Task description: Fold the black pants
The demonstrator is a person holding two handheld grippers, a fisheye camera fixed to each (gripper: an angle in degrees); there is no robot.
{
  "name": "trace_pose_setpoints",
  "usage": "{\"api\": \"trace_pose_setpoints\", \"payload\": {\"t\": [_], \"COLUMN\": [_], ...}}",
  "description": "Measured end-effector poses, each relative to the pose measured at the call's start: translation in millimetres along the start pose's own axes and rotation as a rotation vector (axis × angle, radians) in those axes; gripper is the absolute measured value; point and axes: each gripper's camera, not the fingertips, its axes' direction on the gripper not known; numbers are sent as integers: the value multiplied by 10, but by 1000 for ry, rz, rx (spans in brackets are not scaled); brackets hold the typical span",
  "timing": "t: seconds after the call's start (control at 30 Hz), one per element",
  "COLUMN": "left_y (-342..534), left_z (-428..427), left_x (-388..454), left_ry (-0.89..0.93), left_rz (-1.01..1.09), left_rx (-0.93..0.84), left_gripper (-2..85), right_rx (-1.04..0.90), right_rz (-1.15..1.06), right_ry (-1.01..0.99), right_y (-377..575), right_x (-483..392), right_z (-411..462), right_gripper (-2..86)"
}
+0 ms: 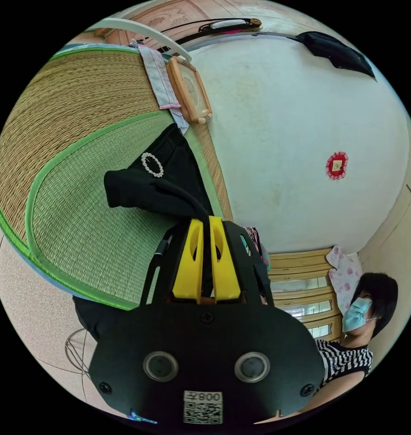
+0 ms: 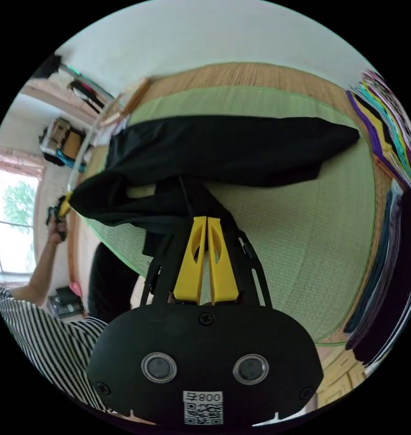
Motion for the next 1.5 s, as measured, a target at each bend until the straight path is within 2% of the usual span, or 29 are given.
{"api": "trace_pose_setpoints", "payload": {"t": [0.1, 0.2, 0.33, 0.4, 0.43, 0.5, 0.7, 1.0, 1.27, 1.4, 1.5], "left_y": [40, 102, 205, 245, 263, 280, 247, 266, 303, 293, 272], "left_z": [-31, -40, -113, -159, -177, -194, -204, -175, -106, -39, 19], "left_x": [-36, -82, -287, -417, -479, -536, -550, -653, -789, -812, -805], "left_ry": [25, 48, 16, 21, 17, 14, -5, -24, -25, -15, -5], "left_rz": [10, 27, -20, -68, -87, -106, -107, -124, -143, -142, -133], "left_rx": [-19, -50, -46, -40, -42, -41, -44, -40, -44, -45, -44], "left_gripper": [27, 27, 27, 27, 26, 26, 27, 27, 28, 28, 28], "right_rx": [168, 246, 265, 274, 272, 202, 84, 23, -99, -171, -123], "right_rz": [36, 57, 223, 365, 388, 452, 401, 311, 307, 295, 306], "right_ry": [-135, -175, -168, -317, -330, -244, -114, 143, 291, 294, 192], "right_y": [429, 942, 1693, 2189, 2277, 2402, 1868, 871, 525, 562, 661], "right_x": [307, 520, 1017, 1522, 1615, 1854, 2114, 2330, 2621, 2796, 2941], "right_z": [-829, -1372, -1472, -1327, -1277, -1055, -589, -347, -75, -152, -442], "right_gripper": [-1, -1, 1, 5, 6, 15, 81, 91, 68, 24, 12]}}
